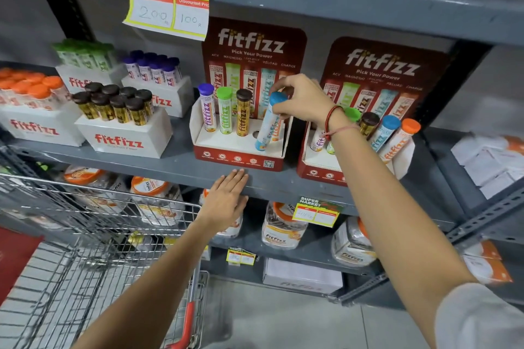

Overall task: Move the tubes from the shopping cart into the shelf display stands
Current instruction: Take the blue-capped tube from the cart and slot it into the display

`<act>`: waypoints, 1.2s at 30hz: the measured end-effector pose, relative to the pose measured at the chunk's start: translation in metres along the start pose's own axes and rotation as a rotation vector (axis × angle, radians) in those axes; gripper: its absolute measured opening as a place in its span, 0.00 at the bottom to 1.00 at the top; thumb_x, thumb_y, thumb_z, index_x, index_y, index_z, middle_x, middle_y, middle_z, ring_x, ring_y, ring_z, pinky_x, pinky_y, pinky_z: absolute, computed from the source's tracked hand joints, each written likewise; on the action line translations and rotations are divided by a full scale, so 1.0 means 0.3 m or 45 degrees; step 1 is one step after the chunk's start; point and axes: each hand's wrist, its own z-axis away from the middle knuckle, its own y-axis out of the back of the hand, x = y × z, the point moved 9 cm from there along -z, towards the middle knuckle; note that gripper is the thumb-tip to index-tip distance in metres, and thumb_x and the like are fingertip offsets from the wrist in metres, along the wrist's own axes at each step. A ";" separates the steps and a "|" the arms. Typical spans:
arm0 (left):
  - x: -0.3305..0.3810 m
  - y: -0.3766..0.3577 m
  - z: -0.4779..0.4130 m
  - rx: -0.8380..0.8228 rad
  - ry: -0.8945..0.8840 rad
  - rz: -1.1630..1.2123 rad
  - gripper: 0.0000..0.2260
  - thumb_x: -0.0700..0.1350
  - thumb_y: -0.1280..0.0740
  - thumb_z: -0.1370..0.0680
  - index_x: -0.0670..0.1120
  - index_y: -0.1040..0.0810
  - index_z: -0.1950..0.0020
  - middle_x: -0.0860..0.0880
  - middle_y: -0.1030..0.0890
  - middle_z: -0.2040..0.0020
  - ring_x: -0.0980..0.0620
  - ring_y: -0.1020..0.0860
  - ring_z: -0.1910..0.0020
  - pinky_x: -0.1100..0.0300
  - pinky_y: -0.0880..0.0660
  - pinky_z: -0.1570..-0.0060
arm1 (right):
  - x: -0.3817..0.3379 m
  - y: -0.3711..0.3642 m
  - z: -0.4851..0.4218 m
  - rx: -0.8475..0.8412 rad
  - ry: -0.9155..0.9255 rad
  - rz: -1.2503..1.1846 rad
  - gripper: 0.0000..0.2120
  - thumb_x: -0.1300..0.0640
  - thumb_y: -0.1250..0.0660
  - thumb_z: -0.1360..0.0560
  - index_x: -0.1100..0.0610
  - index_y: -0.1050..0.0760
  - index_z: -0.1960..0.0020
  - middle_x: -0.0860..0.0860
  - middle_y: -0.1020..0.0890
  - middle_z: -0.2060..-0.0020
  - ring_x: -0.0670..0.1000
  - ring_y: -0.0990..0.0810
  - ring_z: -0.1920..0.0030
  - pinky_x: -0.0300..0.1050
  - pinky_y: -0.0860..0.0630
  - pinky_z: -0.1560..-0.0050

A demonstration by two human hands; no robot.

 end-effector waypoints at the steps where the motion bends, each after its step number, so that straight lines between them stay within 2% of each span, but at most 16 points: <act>1: 0.000 -0.002 0.000 0.000 -0.004 -0.003 0.27 0.53 0.50 0.24 0.37 0.33 0.32 0.39 0.30 0.32 0.41 0.33 0.33 0.43 0.41 0.34 | 0.001 -0.001 -0.014 0.027 -0.007 0.001 0.17 0.58 0.30 0.33 0.56 0.23 0.44 0.57 0.23 0.44 0.57 0.25 0.41 0.48 0.19 0.48; 3: -0.001 -0.004 0.002 0.003 -0.013 -0.006 0.27 0.53 0.50 0.24 0.37 0.33 0.32 0.39 0.30 0.32 0.41 0.33 0.33 0.43 0.40 0.34 | 0.002 -0.001 -0.043 0.088 -0.017 0.073 0.19 0.54 0.30 0.32 0.57 0.24 0.42 0.57 0.23 0.43 0.55 0.27 0.45 0.42 0.27 0.50; 5: 0.000 -0.005 0.003 0.003 -0.024 -0.008 0.27 0.53 0.50 0.24 0.38 0.34 0.32 0.39 0.30 0.32 0.41 0.34 0.32 0.43 0.41 0.34 | 0.008 -0.004 -0.066 0.127 -0.038 0.128 0.22 0.50 0.30 0.32 0.58 0.25 0.41 0.56 0.25 0.43 0.51 0.30 0.50 0.42 0.32 0.53; 9: -0.001 -0.006 0.001 0.001 -0.032 -0.015 0.27 0.54 0.52 0.23 0.38 0.35 0.31 0.40 0.32 0.31 0.41 0.35 0.31 0.43 0.41 0.34 | 0.007 -0.015 -0.093 0.143 -0.057 0.206 0.22 0.49 0.30 0.32 0.58 0.26 0.41 0.58 0.26 0.43 0.55 0.23 0.49 0.49 0.22 0.50; 13: -0.008 -0.012 0.004 0.009 -0.042 -0.025 0.29 0.55 0.54 0.24 0.40 0.38 0.29 0.41 0.34 0.29 0.43 0.38 0.30 0.46 0.44 0.32 | 0.003 -0.025 -0.113 0.135 -0.071 0.237 0.18 0.52 0.30 0.31 0.62 0.24 0.45 0.59 0.23 0.47 0.58 0.20 0.52 0.56 0.20 0.50; 22: -0.013 -0.014 0.001 0.050 -0.049 -0.032 0.27 0.55 0.54 0.22 0.41 0.41 0.27 0.43 0.38 0.27 0.45 0.42 0.28 0.49 0.49 0.30 | -0.038 -0.042 -0.128 0.132 -0.068 0.405 0.18 0.50 0.31 0.29 0.57 0.23 0.42 0.60 0.25 0.42 0.59 0.22 0.46 0.52 0.22 0.46; 25: -0.010 -0.011 0.005 0.049 -0.047 -0.027 0.26 0.53 0.51 0.22 0.41 0.41 0.27 0.43 0.38 0.27 0.46 0.43 0.28 0.49 0.49 0.30 | -0.034 -0.045 -0.134 0.121 -0.087 0.456 0.18 0.50 0.33 0.28 0.56 0.24 0.41 0.60 0.27 0.41 0.59 0.23 0.46 0.49 0.24 0.49; 28: -0.004 -0.007 0.005 0.066 -0.063 -0.034 0.29 0.56 0.56 0.23 0.41 0.40 0.28 0.42 0.37 0.28 0.45 0.42 0.28 0.49 0.48 0.30 | -0.018 -0.054 -0.133 0.102 -0.095 0.482 0.18 0.48 0.33 0.29 0.58 0.24 0.44 0.60 0.27 0.42 0.58 0.23 0.47 0.48 0.26 0.52; 30: -0.007 -0.008 0.004 0.070 -0.062 -0.038 0.29 0.56 0.56 0.23 0.41 0.40 0.28 0.43 0.37 0.27 0.45 0.42 0.28 0.49 0.48 0.30 | -0.008 -0.064 -0.128 0.098 -0.104 0.472 0.19 0.47 0.31 0.30 0.59 0.23 0.45 0.60 0.27 0.41 0.58 0.24 0.46 0.49 0.26 0.47; 33: -0.006 -0.005 0.007 0.056 -0.041 -0.034 0.26 0.53 0.51 0.22 0.41 0.41 0.28 0.43 0.38 0.27 0.45 0.43 0.28 0.50 0.50 0.30 | -0.005 -0.082 -0.120 0.078 -0.093 0.519 0.20 0.46 0.30 0.31 0.59 0.22 0.47 0.58 0.27 0.42 0.57 0.28 0.41 0.51 0.29 0.41; 36: -0.004 -0.005 0.006 0.064 -0.055 -0.038 0.27 0.55 0.53 0.22 0.41 0.40 0.28 0.43 0.37 0.27 0.45 0.42 0.28 0.50 0.50 0.30 | -0.002 -0.087 -0.116 0.112 -0.079 0.518 0.21 0.45 0.30 0.31 0.59 0.23 0.46 0.57 0.27 0.42 0.56 0.30 0.39 0.51 0.31 0.39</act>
